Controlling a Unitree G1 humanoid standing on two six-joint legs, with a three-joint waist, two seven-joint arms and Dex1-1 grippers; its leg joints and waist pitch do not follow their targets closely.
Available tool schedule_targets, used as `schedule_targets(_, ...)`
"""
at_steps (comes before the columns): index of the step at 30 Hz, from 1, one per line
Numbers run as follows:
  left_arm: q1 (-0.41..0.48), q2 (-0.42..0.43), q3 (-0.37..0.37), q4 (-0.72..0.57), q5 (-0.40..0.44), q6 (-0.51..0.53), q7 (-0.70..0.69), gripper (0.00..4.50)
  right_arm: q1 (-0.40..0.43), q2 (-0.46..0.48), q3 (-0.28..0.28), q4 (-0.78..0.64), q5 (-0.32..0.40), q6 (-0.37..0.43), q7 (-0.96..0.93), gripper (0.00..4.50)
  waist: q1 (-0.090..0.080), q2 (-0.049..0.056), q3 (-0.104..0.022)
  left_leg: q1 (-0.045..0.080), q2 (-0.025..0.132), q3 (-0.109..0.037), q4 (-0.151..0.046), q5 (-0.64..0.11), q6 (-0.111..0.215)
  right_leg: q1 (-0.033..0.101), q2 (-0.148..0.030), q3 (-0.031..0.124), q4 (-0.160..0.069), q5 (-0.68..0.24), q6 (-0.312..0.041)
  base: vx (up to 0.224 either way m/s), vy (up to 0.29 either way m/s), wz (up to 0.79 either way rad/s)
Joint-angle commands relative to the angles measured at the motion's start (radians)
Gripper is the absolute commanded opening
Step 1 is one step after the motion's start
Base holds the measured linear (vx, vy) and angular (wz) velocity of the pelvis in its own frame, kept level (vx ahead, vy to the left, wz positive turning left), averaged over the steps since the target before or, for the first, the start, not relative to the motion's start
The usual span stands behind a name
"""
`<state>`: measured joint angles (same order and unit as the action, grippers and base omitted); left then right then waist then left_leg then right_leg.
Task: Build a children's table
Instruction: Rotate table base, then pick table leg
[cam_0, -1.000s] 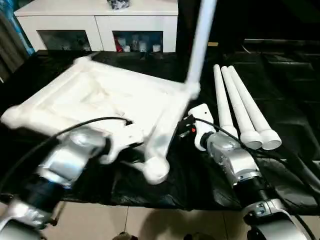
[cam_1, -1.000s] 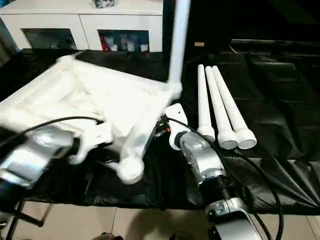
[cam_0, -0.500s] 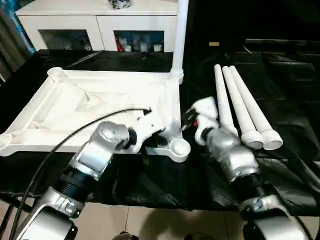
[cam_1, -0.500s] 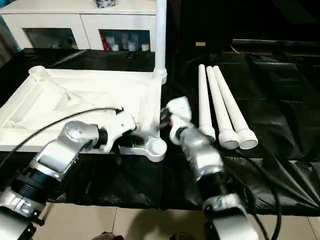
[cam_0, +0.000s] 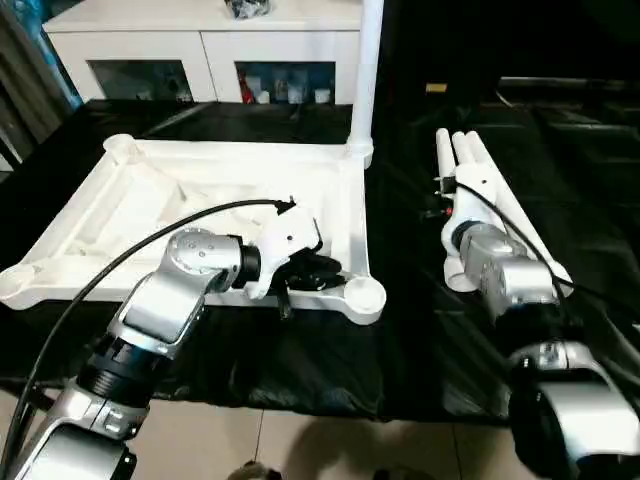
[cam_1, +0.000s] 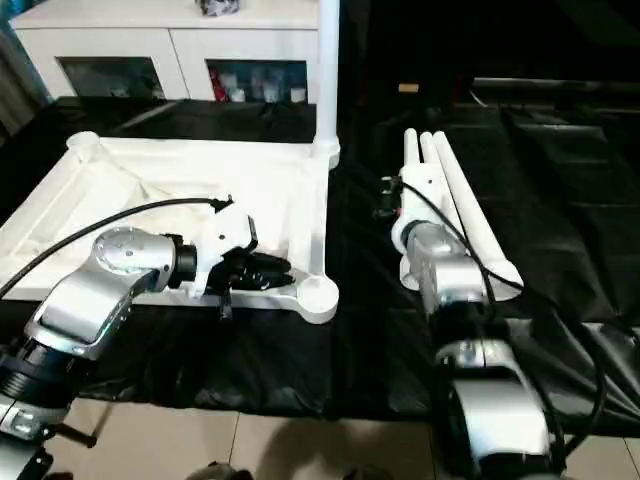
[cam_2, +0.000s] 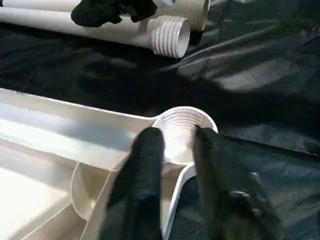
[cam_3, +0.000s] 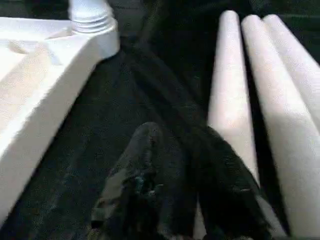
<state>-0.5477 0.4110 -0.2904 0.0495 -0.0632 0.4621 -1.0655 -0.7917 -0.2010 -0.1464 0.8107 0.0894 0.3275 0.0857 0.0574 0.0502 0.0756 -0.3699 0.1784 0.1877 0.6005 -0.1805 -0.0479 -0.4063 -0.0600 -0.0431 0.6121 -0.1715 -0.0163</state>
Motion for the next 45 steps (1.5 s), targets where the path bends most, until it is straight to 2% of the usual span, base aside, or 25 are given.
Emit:
schedule_targets(1,-0.001,0.010,0.001,-0.024,-0.001,0.015,0.000,1.40,-0.018,-0.002,-0.012,0.030,-0.005,0.004,-0.022,1.43,0.001,-0.005,-0.087,0.010,0.033,-0.016,-0.059,-0.165,-0.002,0.057,-0.068,0.038,-0.062,-0.153,-0.248,0.000,0.000,0.00)
schedule_targets(2,0.003,0.009,0.001,-0.035,-0.006,0.023,0.002,1.66,-0.026,-0.004,-0.016,0.050,-0.008,-0.009,-0.032,1.61,0.002,-0.002,-0.088,0.010,0.033,-0.017,-0.058,-0.156,0.000,0.058,-0.068,0.038,-0.059,-0.146,-0.250,0.000,0.000,0.00)
schedule_targets(4,0.005,0.007,0.002,-0.039,-0.009,0.026,0.002,1.69,-0.028,-0.004,-0.017,0.055,-0.008,-0.013,-0.035,1.72,0.003,-0.002,-0.088,0.009,0.033,-0.016,-0.057,-0.151,0.004,0.058,-0.069,0.038,-0.059,-0.139,-0.250,0.000,0.000,0.00)
schedule_targets(7,0.008,0.014,-0.001,-0.044,-0.020,0.025,0.000,1.94,-0.045,-0.012,-0.014,0.098,-0.012,-0.027,-0.050,1.91,0.002,0.000,-0.088,0.010,0.033,-0.016,-0.057,-0.158,0.005,0.057,-0.068,0.037,-0.060,-0.146,-0.253,0.000,0.000,0.00)
schedule_targets(8,0.008,0.015,-0.003,-0.044,-0.019,0.025,0.000,2.13,-0.052,-0.017,-0.014,0.117,-0.015,-0.029,-0.059,2.12,0.001,0.002,-0.086,0.010,0.032,-0.016,-0.058,-0.164,0.003,0.056,-0.067,0.036,-0.060,-0.152,-0.253,0.000,0.000,0.00)
schedule_targets(11,0.007,0.017,-0.005,-0.046,-0.019,0.026,0.001,2.23,-0.060,-0.024,-0.014,0.142,-0.021,-0.027,-0.071,2.28,0.000,0.001,-0.084,0.012,0.031,-0.016,-0.058,-0.184,-0.003,0.055,-0.066,0.036,-0.063,-0.173,-0.248,0.000,0.000,0.00)
schedule_targets(16,-0.005,0.013,-0.010,-0.049,-0.011,0.022,0.012,2.56,-0.084,-0.035,-0.004,0.200,-0.028,0.031,-0.040,2.65,0.000,0.002,-0.086,0.010,0.031,-0.016,-0.057,-0.176,0.002,0.057,-0.065,0.035,-0.059,-0.146,-0.258,0.000,0.000,0.00)
schedule_targets(17,-0.011,0.011,-0.013,-0.042,0.004,0.006,0.027,2.65,-0.102,-0.040,0.012,0.236,-0.034,0.107,0.006,2.68,0.000,0.002,-0.086,0.009,0.031,-0.016,-0.057,-0.178,0.005,0.059,-0.064,0.034,-0.059,-0.145,-0.259,0.000,0.000,0.00)
schedule_targets(19,-0.013,0.010,-0.013,-0.040,0.006,0.004,0.030,2.76,-0.110,-0.042,0.015,0.250,-0.035,0.135,0.016,2.68,-0.001,0.002,-0.085,0.008,0.032,-0.017,-0.057,-0.178,0.006,0.060,-0.062,0.033,-0.058,-0.147,-0.266,0.000,0.000,0.00)
schedule_targets(20,-0.014,0.011,-0.014,-0.038,0.006,0.002,0.031,2.76,-0.120,-0.044,0.010,0.268,-0.030,0.159,0.014,2.68,0.000,-0.003,-0.085,0.008,0.033,-0.015,-0.055,-0.181,0.006,0.059,-0.065,0.034,-0.060,-0.159,-0.263,0.000,0.000,0.00)
schedule_targets(22,-0.015,0.012,-0.014,-0.039,0.007,-0.001,0.035,2.76,-0.133,-0.048,-0.001,0.288,-0.020,0.184,0.010,2.68,0.001,0.001,-0.086,0.009,0.034,-0.016,-0.055,-0.180,0.002,0.058,-0.067,0.034,-0.059,-0.169,-0.264,0.000,0.000,0.00)
schedule_targets(23,-0.018,0.014,-0.014,-0.041,0.003,-0.001,0.038,2.76,-0.162,-0.059,-0.019,0.333,-0.006,0.221,0.003,2.68,0.001,-0.006,-0.086,0.009,0.034,-0.015,-0.055,-0.185,0.001,0.057,-0.066,0.034,-0.061,-0.176,-0.263,0.000,0.000,0.00)
schedule_targets(25,-0.019,0.016,-0.013,-0.045,0.001,0.000,0.037,2.76,-0.176,-0.067,-0.027,0.353,0.002,0.240,0.016,2.68,0.003,-0.002,-0.086,0.011,0.035,-0.015,-0.054,-0.190,-0.004,0.055,-0.066,0.034,-0.059,-0.187,-0.265,0.000,0.000,0.00)
schedule_targets(28,-0.027,0.022,-0.009,-0.048,-0.011,0.010,0.024,2.76,-0.214,-0.093,-0.022,0.412,-0.002,0.295,0.093,2.68,0.006,-0.005,-0.086,0.010,0.036,-0.014,-0.053,-0.198,-0.004,0.054,-0.065,0.033,-0.059,-0.191,-0.264,0.000,0.000,0.00)
schedule_targets(36,-0.039,0.029,-0.007,-0.043,-0.018,0.019,0.009,2.86,-0.226,-0.132,0.018,0.446,-0.040,0.307,0.176,2.08,0.011,-0.009,-0.085,0.007,0.036,-0.014,-0.052,-0.186,0.003,0.054,-0.069,0.033,-0.061,-0.215,-0.261,0.000,0.000,0.00)
schedule_targets(38,-0.045,0.027,-0.005,-0.033,-0.018,0.018,0.011,2.86,-0.227,-0.144,0.032,0.457,-0.055,0.309,0.199,1.91,0.009,-0.017,-0.085,0.006,0.037,-0.013,-0.052,-0.182,0.005,0.054,-0.068,0.033,-0.062,-0.220,-0.259,0.000,0.000,0.00)
schedule_targets(40,-0.046,0.026,-0.005,-0.031,-0.017,0.017,0.013,2.86,-0.227,-0.145,0.033,0.460,-0.057,0.310,0.199,1.89,0.010,-0.013,-0.084,0.007,0.037,-0.014,-0.051,-0.184,0.002,0.053,-0.069,0.033,-0.062,-0.232,-0.257,0.000,0.000,0.00)
schedule_targets(41,-0.048,0.023,-0.003,-0.030,-0.018,0.018,0.017,2.86,-0.224,-0.148,0.031,0.465,-0.057,0.309,0.197,1.85,0.008,-0.016,-0.084,0.008,0.037,-0.013,-0.052,-0.190,0.001,0.052,-0.068,0.033,-0.063,-0.239,-0.254,0.000,0.000,0.00)
schedule_targets(45,-0.049,0.013,0.006,-0.027,-0.026,0.016,0.029,2.86,-0.222,-0.150,0.008,0.475,-0.041,0.296,0.177,1.84,0.009,-0.015,-0.085,0.008,0.038,-0.014,-0.052,-0.191,-0.001,0.051,-0.070,0.033,-0.063,-0.240,-0.251,0.000,0.000,0.00)
